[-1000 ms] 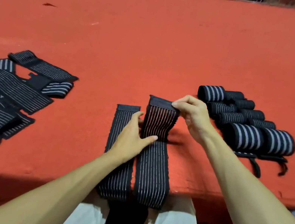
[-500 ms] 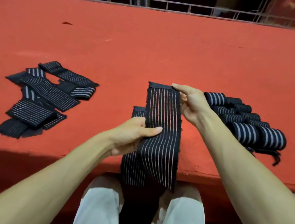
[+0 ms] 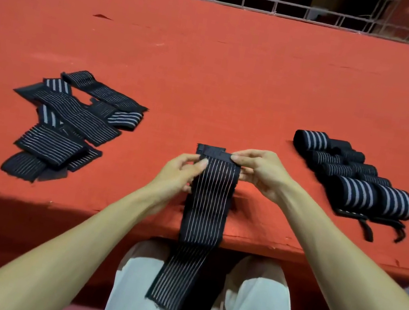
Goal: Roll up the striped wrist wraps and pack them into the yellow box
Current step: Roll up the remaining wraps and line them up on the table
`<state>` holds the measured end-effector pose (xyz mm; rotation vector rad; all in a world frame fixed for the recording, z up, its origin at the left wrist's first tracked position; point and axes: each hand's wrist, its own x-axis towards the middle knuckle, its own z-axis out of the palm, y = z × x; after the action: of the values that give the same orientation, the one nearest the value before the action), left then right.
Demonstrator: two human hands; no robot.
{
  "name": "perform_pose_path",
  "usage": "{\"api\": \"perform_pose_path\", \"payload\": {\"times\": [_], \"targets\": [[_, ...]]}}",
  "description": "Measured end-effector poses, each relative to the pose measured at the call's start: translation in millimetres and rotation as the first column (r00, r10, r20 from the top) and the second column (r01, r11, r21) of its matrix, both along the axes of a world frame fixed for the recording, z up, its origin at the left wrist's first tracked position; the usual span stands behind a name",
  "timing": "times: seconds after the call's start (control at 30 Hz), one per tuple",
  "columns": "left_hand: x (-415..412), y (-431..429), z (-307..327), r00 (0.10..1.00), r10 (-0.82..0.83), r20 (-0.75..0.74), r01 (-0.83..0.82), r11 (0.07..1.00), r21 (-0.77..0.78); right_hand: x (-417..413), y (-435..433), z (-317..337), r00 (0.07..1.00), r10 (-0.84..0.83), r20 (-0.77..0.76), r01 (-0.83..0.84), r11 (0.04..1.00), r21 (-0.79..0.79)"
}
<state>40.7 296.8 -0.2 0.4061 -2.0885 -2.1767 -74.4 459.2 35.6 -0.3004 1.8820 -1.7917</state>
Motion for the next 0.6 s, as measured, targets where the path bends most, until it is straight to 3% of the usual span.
{"api": "perform_pose_path", "payload": {"times": [0.1, 0.3, 0.43, 0.6], "targets": [[-20, -14, -1, 0.984, 0.159, -0.079, -0.164, 0.984, -0.066, -5, -10, -13, 0.999, 0.041, -0.011, -0.041, 0.999, 0.033], [-56, -36, -20, 0.984, 0.158, -0.079, -0.171, 0.963, -0.209, -28, -23, -33, 0.995, 0.045, -0.084, -0.038, 0.996, 0.080], [-90, -49, -32, 0.979, 0.191, -0.063, -0.201, 0.906, -0.373, -55, -39, -52, 0.971, -0.078, -0.227, 0.098, 0.992, 0.078], [-133, -58, -46, 0.966, 0.240, -0.097, -0.254, 0.802, -0.540, -90, -58, -79, 0.883, -0.158, -0.442, 0.272, 0.939, 0.209]]}}
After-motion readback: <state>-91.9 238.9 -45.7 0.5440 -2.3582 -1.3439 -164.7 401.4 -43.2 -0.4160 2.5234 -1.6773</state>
